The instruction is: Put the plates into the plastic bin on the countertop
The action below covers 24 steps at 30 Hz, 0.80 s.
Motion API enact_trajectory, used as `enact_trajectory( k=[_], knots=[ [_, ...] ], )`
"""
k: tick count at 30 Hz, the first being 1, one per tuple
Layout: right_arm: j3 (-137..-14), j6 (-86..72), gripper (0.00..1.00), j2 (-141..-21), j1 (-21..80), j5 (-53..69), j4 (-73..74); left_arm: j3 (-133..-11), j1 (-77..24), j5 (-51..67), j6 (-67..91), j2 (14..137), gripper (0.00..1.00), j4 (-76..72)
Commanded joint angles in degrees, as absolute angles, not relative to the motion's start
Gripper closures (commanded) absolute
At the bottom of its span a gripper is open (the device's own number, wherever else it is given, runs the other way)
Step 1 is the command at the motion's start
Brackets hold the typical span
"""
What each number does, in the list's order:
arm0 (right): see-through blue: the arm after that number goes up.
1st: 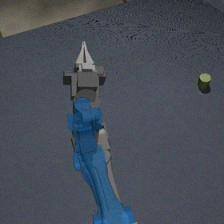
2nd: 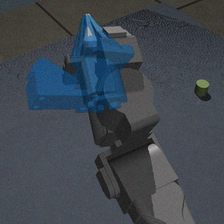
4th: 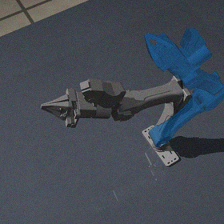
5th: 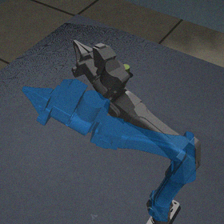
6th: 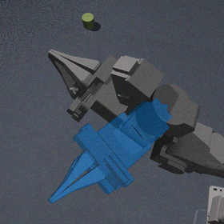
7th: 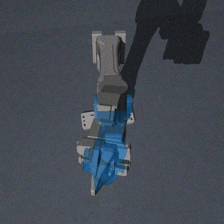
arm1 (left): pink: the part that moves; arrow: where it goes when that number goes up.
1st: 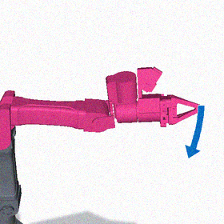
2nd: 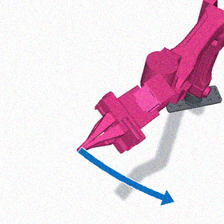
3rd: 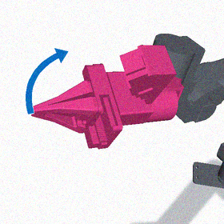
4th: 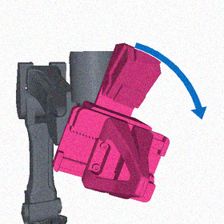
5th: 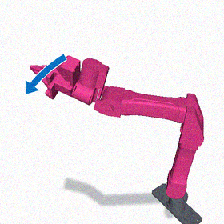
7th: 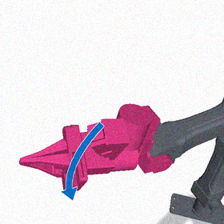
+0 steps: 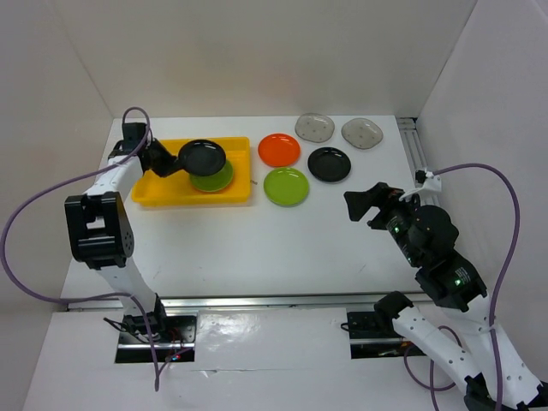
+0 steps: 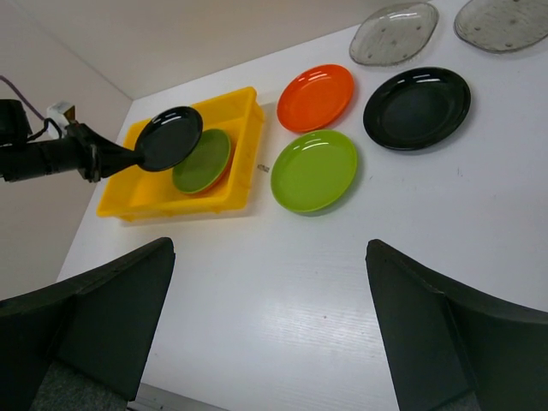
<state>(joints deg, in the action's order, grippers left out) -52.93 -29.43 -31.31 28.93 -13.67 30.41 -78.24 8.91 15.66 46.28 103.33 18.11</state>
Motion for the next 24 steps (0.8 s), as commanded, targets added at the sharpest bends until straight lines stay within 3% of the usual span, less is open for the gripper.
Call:
enact_trajectory(
  k=[1,6,12,18,20,24],
  knots=[
    [-52.65,-29.88,0.0,-31.46,28.48,-13.54,26.63,-78.13,8.0,16.79,45.0,105.11,1.0,15.21],
    [-52.65,-29.88,0.0,-31.46,28.48,-13.54,27.15,-78.74,7.47,17.31,45.0,106.88,0.97,16.44],
    [-52.03,-29.88,0.0,-31.46,28.48,-13.54,26.64,-79.8,6.94,16.17,45.61,105.56,0.55,18.18],
    [-50.89,-30.41,0.0,-32.69,28.48,-12.4,25.49,-79.8,6.42,16.17,45.62,100.21,0.26,18.72],
    [-48.35,-30.41,0.0,-34.36,28.48,-11.87,23.39,-79.8,5.63,16.7,44.83,96.96,0.0,18.72],
    [-43.17,-31.64,0.0,-45.77,28.48,-9.5,18.04,-80.77,2.82,15.12,42.37,88.68,0.0,21.43]
  ],
)
